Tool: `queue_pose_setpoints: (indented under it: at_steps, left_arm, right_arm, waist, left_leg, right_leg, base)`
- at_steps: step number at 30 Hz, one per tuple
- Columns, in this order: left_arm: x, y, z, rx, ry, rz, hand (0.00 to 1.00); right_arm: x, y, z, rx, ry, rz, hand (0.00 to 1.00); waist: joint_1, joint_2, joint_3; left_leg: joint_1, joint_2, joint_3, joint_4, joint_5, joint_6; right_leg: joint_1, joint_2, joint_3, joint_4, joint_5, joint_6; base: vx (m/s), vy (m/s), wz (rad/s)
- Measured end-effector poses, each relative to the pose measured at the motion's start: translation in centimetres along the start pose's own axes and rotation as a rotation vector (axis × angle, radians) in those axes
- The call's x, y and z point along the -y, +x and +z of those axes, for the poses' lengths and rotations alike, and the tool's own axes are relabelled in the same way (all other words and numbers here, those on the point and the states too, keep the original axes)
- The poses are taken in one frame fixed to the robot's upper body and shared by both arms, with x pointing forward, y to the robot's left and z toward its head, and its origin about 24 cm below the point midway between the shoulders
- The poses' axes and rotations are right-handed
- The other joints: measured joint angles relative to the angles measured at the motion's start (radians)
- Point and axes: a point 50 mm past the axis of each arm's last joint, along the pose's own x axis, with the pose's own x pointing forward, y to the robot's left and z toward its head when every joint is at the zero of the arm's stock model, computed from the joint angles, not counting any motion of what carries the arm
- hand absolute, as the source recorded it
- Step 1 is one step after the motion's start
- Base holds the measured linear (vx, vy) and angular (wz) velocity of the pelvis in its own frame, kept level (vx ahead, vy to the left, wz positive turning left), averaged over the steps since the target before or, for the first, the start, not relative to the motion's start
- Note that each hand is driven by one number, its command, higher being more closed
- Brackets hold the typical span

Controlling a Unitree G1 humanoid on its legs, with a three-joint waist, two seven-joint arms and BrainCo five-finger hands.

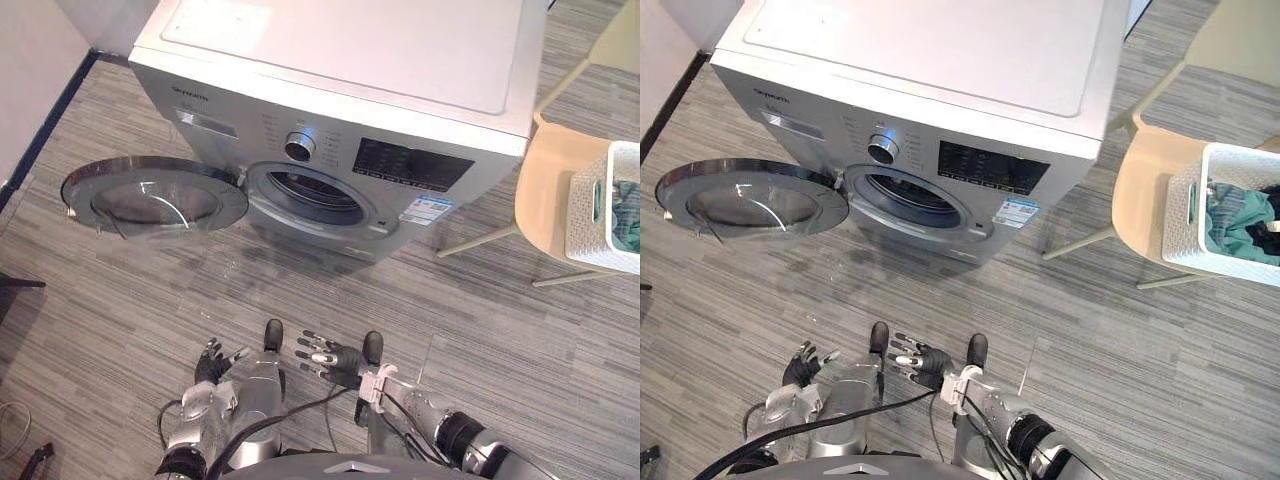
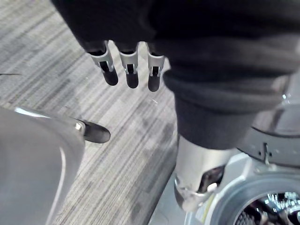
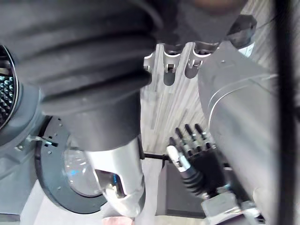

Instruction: Pick up the laundry basket with both hands and put the clothes into the washing machine.

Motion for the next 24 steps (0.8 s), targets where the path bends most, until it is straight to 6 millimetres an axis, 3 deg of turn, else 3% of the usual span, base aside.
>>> queue_pose_setpoints:
  at_steps: [2,3,4,6,7,8,10,11,15,19,24]
  left_arm:
    - [-1.2,1.0,3.1,0.082,0.141,-0.005,0.0]
    - [-2.4,1.8,6.4,0.159,0.283,0.013,0.0]
    - [-3.1,2.2,8.4,0.204,0.36,0.027,0.0]
    - [-5.7,2.7,18.1,0.393,0.673,0.154,0.0]
    - [-6.2,2.4,20.7,0.439,0.73,0.197,0.0]
    - [-7.1,1.3,26.4,0.539,0.823,0.3,0.0]
    - [-5.9,0.2,30.4,0.641,0.884,0.323,0.0]
    - [-3.9,0.1,31.5,0.694,0.924,0.307,0.0]
    - [-3.2,-1.2,34.6,0.75,0.967,0.419,0.0]
    - [-5.0,-1.6,35.2,0.705,0.989,0.523,0.0]
    - [-6.9,-2.2,35.6,0.678,0.88,0.579,0.0]
  right_arm:
    - [0.2,-0.2,-0.1,-0.021,-0.055,-0.012,0.0]
    - [0.4,-0.3,-0.2,-0.025,-0.079,-0.024,0.0]
    - [0.6,-0.4,-0.2,-0.022,-0.086,-0.033,0.0]
    - [1.0,-0.9,-0.3,0.007,-0.085,-0.063,0.0]
    - [1.1,-1.0,-0.2,0.022,-0.076,-0.069,0.0]
    - [1.0,-0.9,-0.3,0.051,-0.06,-0.075,0.0]
    - [1.1,-1.2,-0.6,0.08,-0.041,-0.089,0.0]
    - [1.1,-1.3,-0.8,0.098,-0.029,-0.106,0.0]
    - [-0.3,-0.9,-1.1,0.198,0.046,-0.104,0.0]
    - [-0.1,-1.3,-1.0,0.256,0.099,-0.146,0.0]
    - [0.3,-1.9,-1.4,0.27,0.128,-0.191,0.0]
  waist:
    - [-0.003,-0.014,-0.005]
    - [-0.012,-0.025,-0.003]
    - [-0.016,-0.03,0.001]
    - [-0.025,-0.068,0.022]
    - [-0.028,-0.081,0.03]
    - [-0.044,-0.112,0.045]
    - [-0.048,-0.135,0.046]
    - [-0.053,-0.142,0.045]
    - [-0.069,-0.175,0.052]
    - [-0.055,-0.179,0.054]
    - [-0.035,-0.179,0.054]
  left_leg:
    - [-0.027,0.006,0.016,0.001,0.002,-0.004]
    - [-0.051,0.008,0.019,0.001,0.009,-0.009]
    - [-0.06,0.01,0.019,0.0,0.012,-0.01]
    - [-0.082,0.019,0.021,-0.002,0.034,-0.019]
    - [-0.083,0.022,0.021,-0.005,0.038,-0.022]
    - [-0.086,0.026,0.018,-0.018,0.05,-0.024]
    - [-0.102,0.029,0.018,-0.019,0.054,-0.022]
    - [-0.116,0.032,0.018,-0.021,0.056,-0.019]
    - [-0.156,0.061,0.044,-0.039,0.075,-0.039]
    - [-0.147,0.111,0.076,-0.022,0.063,-0.059]
    - [-0.127,0.147,0.096,-0.014,0.048,-0.079]
  right_leg:
    - [-0.046,0.002,0.026,0.003,0.005,-0.003]
    - [-0.067,0.005,0.028,-0.002,0.022,-0.004]
    - [-0.076,0.008,0.027,-0.006,0.03,-0.004]
    - [-0.093,0.015,0.025,-0.026,0.061,-0.01]
    - [-0.098,0.017,0.025,-0.026,0.064,-0.011]
    - [-0.103,0.021,0.023,-0.026,0.07,-0.015]
    - [-0.12,0.023,0.023,-0.026,0.071,-0.016]
    - [-0.133,0.023,0.023,-0.026,0.072,-0.018]
    - [-0.195,0.043,0.022,-0.026,0.086,-0.026]
    - [-0.198,0.087,0.032,-0.026,0.104,-0.045]
    - [-0.192,0.124,0.05,-0.026,0.098,-0.064]
  base:
    - [-0.07,-0.011,-0.3]
    - [-0.04,-0.025,-0.16]
    - [-0.08,-0.059,-0.11]
    - [-0.07,-0.053,-0.09]
    - [-0.08,-0.053,-0.02]
    - [-0.08,-0.056,0.02]
    - [-0.1,-0.047,0.02]
    - [-0.1,-0.041,-0.1]
    - [-0.07,-0.058,-0.18]
    - [-0.01,-0.09,-0.28]
    - [-0.02,-0.082,-0.21]
